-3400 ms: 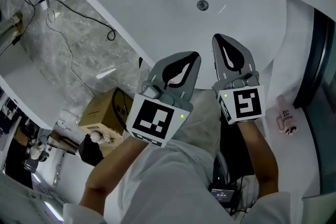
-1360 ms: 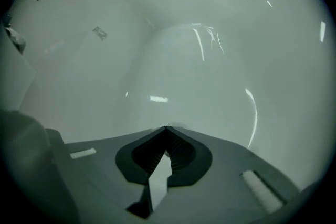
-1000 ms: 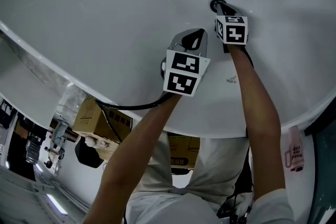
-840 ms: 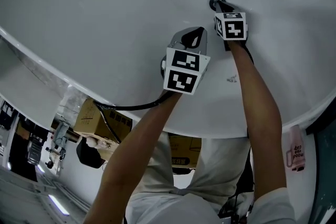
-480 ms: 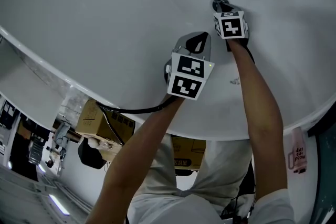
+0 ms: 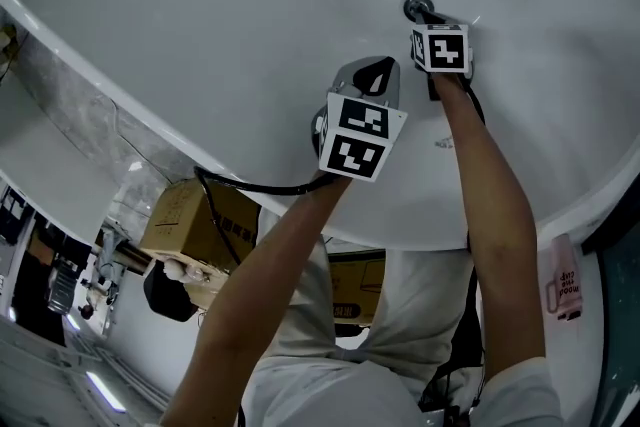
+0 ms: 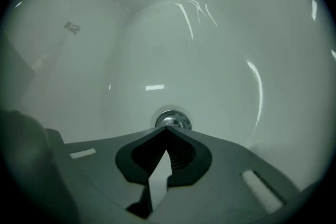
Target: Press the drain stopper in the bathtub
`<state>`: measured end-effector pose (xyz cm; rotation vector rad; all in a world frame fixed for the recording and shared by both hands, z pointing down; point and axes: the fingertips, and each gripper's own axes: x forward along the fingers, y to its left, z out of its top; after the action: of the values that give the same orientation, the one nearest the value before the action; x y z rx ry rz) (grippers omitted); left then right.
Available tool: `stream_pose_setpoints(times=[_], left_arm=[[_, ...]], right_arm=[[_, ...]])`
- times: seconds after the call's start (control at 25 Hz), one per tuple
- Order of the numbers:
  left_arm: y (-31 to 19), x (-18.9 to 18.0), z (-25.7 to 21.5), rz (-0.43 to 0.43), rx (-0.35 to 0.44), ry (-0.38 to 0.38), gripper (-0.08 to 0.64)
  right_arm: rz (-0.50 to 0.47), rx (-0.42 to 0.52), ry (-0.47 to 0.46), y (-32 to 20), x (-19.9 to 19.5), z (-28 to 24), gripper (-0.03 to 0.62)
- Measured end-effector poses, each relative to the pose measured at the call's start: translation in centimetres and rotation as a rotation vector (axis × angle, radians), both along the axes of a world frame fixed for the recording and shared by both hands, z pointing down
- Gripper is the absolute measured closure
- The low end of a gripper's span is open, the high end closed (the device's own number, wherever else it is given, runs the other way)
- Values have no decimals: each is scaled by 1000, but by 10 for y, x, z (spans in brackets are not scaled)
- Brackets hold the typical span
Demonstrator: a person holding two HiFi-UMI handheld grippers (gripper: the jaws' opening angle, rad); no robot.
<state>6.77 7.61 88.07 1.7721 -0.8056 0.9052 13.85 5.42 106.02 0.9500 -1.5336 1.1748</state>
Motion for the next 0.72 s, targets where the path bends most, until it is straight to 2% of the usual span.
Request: stream_pose_setpoints(times=[0.08,0.24,0.52,0.72], left_arm=[[2,-1,-7,5,3,-2,558],[11,2,-25,24,-1,1,558],[11,-6,-74,39,31,5,558],[10,-17,-113,31,61,1,558]], right_arm=[[20,15,-30,-5,-6,-14,589],[-4,71,-54,-10,-11,-55,589],[59,148,-108,-15,-24,-135,589],[71,195,-158,-16,-39,-195,588]])
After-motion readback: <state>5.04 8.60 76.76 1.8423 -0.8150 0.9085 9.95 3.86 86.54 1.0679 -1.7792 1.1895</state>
